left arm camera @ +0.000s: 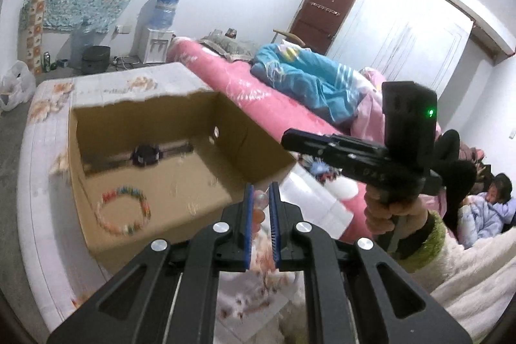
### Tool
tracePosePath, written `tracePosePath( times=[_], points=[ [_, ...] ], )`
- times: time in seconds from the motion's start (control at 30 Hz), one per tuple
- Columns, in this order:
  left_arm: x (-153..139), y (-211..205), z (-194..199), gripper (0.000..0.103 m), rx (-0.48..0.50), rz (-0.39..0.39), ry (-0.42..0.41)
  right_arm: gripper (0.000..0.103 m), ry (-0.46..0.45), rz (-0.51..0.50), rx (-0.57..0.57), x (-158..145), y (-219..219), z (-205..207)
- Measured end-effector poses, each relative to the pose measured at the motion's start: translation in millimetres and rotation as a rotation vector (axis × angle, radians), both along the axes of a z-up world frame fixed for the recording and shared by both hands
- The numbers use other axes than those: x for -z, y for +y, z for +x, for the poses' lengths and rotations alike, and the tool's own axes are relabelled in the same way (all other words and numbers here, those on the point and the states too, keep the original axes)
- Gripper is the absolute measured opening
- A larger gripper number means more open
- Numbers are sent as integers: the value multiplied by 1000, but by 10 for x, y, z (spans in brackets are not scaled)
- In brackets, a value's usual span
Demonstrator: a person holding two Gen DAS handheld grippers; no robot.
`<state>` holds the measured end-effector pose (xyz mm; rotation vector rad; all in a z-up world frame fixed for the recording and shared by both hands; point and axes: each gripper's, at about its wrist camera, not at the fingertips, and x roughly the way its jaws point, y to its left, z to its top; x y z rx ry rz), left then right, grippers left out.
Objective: Organize jewelry
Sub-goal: 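Lift the pink bracelet and butterfly charm and carry both over the box, then open the left gripper over the box while the right opens beside it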
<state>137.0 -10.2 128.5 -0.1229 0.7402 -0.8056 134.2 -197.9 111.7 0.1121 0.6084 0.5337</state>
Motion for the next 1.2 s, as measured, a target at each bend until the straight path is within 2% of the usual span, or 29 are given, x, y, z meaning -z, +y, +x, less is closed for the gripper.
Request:
tracePosePath(
  times=[0.17, 0.27, 0.3, 0.43, 0.5, 0.8, 0.9, 1.03, 1.2],
  points=[
    [36, -124, 640, 9, -13, 95, 103, 10, 96, -40, -68, -3, 45, 545],
    [305, -210, 1159, 9, -22, 149, 253, 10, 196, -90, -94, 144, 111, 908],
    [373, -205, 1247, 9, -25, 165, 280, 10, 221, -102, -98, 199, 128, 984],
    [736, -249, 1770, 9, -45, 226, 450, 10, 300, -148, -101, 391, 141, 1219],
    [875, -269, 1946, 9, -68, 264, 500, 10, 321, -160, -104, 442, 140, 1310],
    [1199, -317, 2241, 9, -92, 377, 587, 10, 343, -170, -110, 454, 91, 1367],
    [1259, -254, 2266, 10, -99, 371, 623, 10, 355, -182, -111, 486, 105, 1413],
    [1193, -165, 2250, 34, -119, 336, 635, 10, 400, -185, -114, 548, 143, 1481],
    [931, -40, 2171, 38, -135, 282, 573, 10, 476, -196, -131, 650, 208, 1606]
  ],
)
